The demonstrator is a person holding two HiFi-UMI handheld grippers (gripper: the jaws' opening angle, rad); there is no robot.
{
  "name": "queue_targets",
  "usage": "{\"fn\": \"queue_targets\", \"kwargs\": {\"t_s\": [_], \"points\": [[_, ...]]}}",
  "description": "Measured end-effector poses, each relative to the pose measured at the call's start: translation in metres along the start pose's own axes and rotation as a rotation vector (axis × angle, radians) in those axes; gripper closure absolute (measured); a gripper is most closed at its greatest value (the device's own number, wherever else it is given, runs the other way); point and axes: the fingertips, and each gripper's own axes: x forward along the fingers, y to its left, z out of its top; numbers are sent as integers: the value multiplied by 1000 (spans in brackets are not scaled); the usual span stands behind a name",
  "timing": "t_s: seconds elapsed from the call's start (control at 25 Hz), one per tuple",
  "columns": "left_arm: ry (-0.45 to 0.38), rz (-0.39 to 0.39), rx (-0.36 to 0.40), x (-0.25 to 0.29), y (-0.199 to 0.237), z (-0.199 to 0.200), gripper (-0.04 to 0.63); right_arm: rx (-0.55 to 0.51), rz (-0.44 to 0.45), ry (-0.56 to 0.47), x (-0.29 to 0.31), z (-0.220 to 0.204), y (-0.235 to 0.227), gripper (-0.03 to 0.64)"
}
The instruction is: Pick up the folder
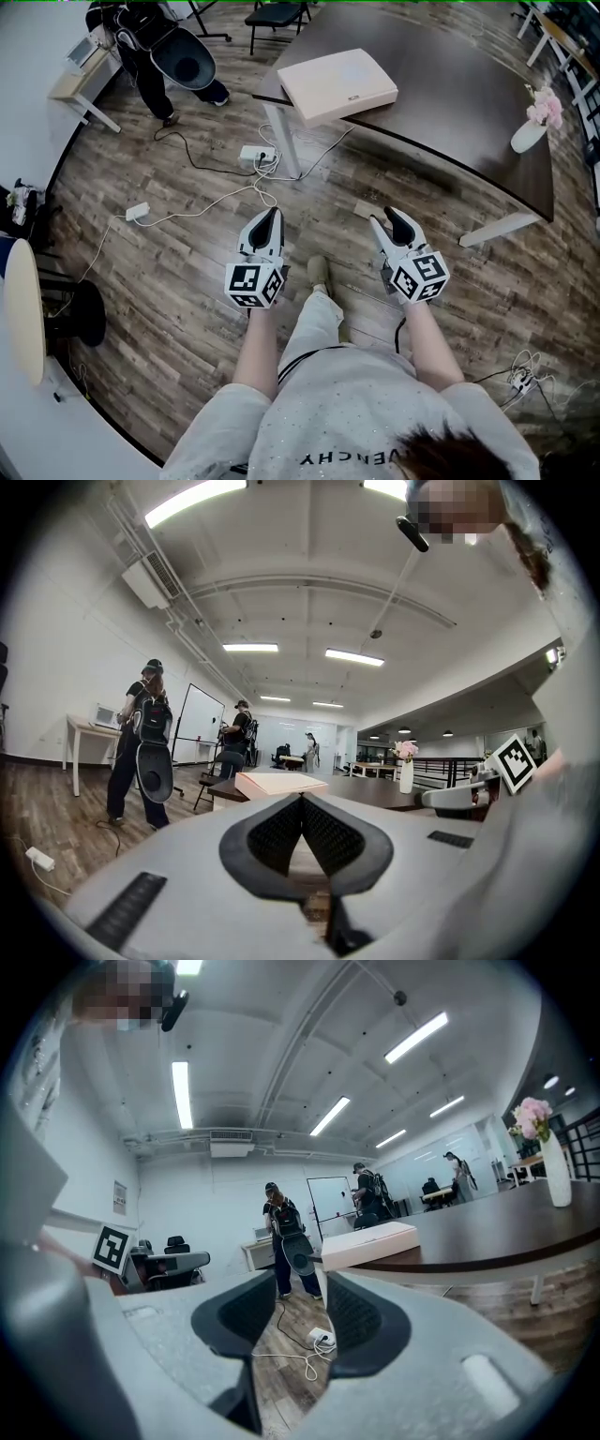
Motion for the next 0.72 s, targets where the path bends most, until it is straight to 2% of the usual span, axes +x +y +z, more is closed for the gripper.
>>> {"fn": "queue_targets", "kwargs": {"t_s": [0.28,0.72], "points": [[4,-10,-1,51,31,8,597,17,9,-4,58,16,-19,451],[14,-34,-12,124,73,11,597,77,6,27,140,15,-49,451]]}}
